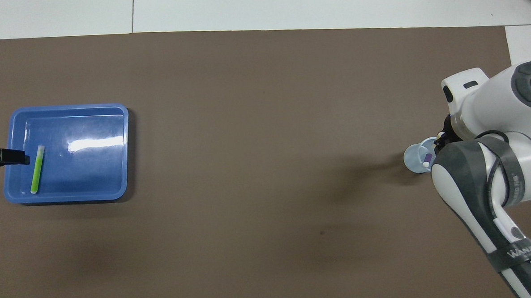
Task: Transfer and insert pens with both arms
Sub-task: 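Move the yellow pen into the clear cup with the right gripper, then release the pen and withdraw the right gripper while the left gripper descends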
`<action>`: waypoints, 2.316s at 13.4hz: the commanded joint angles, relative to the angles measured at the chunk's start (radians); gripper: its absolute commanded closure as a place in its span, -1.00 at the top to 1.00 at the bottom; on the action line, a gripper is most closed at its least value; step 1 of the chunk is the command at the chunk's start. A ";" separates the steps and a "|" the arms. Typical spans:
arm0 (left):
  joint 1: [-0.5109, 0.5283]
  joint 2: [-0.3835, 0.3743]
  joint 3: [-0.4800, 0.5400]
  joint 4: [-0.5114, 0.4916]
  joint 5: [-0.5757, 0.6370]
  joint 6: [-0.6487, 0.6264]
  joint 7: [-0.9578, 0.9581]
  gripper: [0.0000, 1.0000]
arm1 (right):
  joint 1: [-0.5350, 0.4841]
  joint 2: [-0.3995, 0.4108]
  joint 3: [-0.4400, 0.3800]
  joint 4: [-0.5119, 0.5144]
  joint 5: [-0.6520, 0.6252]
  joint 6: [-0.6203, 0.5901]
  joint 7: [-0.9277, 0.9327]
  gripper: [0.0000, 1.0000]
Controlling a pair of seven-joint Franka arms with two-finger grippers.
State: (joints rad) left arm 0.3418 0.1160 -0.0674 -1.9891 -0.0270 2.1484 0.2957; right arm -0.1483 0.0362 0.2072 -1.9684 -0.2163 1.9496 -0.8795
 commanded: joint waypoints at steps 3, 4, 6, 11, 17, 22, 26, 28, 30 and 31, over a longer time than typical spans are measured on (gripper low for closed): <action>0.023 0.097 -0.008 -0.004 0.018 0.128 0.031 1.00 | -0.028 -0.027 0.012 -0.037 0.051 0.023 -0.015 1.00; 0.023 0.119 -0.008 -0.002 0.018 0.149 0.033 1.00 | -0.025 -0.027 0.014 -0.032 0.052 0.020 -0.013 1.00; 0.025 0.158 -0.008 -0.001 0.018 0.192 0.048 1.00 | -0.014 -0.029 0.015 -0.004 0.125 0.011 -0.006 1.00; 0.025 0.212 -0.008 -0.002 0.018 0.249 0.048 0.98 | 0.027 -0.030 0.018 -0.003 0.319 0.008 0.167 1.00; 0.025 0.238 -0.008 -0.011 0.018 0.283 0.046 0.83 | 0.105 -0.036 0.018 -0.003 0.440 0.005 0.437 1.00; 0.025 0.238 -0.008 -0.010 0.018 0.275 0.043 0.09 | 0.148 -0.039 0.018 -0.003 0.532 -0.001 0.646 1.00; 0.023 0.238 -0.008 -0.011 0.018 0.272 0.040 -0.09 | 0.190 -0.045 0.018 -0.001 0.616 0.002 0.871 1.00; 0.022 0.238 -0.008 -0.014 0.018 0.274 0.040 -0.54 | 0.203 -0.045 0.020 -0.001 0.679 0.012 1.014 1.00; 0.022 0.238 -0.008 -0.027 0.018 0.283 0.040 -0.72 | 0.228 -0.045 0.018 -0.001 0.699 0.020 1.100 1.00; 0.022 0.237 -0.008 -0.027 0.018 0.281 0.039 -0.98 | 0.230 -0.045 0.020 -0.001 0.701 0.029 1.122 1.00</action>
State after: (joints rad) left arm 0.3552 0.3429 -0.0762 -1.9872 -0.0250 2.4033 0.3336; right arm 0.0787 0.0063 0.2256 -1.9618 0.4561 1.9625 0.1836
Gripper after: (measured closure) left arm 0.819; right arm 0.000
